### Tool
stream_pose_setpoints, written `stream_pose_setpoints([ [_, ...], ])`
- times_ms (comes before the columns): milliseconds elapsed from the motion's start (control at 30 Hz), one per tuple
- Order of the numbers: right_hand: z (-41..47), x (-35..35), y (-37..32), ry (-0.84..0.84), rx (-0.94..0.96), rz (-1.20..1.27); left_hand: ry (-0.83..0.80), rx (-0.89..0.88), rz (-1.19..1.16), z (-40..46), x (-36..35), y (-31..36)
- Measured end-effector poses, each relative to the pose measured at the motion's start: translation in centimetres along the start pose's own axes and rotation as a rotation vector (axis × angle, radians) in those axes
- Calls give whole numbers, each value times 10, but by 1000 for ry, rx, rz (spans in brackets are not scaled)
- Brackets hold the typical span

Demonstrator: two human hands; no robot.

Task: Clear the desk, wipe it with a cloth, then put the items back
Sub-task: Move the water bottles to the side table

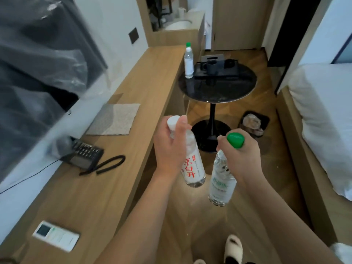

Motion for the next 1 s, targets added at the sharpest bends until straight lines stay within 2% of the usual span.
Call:
stream_pose_setpoints([
  [167, 98, 16, 21, -15, -7, -17, -34, -29, 17, 57, -81, -16],
  [400, 247, 41, 16, -21, 112, -60, 53, -53, 114, 156, -171, -15],
  [500, 293, 40, 19, -33, 123, -55, 95, -38, 93, 186, -196, -19],
  [833, 396, 23, 50, -25, 81, -60, 59, -2, 115, 264, -257, -62],
  [1000, 462, 4, 55, -79, 60, -29, 57, 1, 124, 322, -285, -89],
])
Point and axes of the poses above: each hand's wrist, its own z-axis towards the middle knuckle, its own x-axis out of the back of the hand, y = z × x, the point moved 1 cm from there along z, towards the middle knuckle, and after that the axes turned 6 degrees about z, right-handed, at the moved point
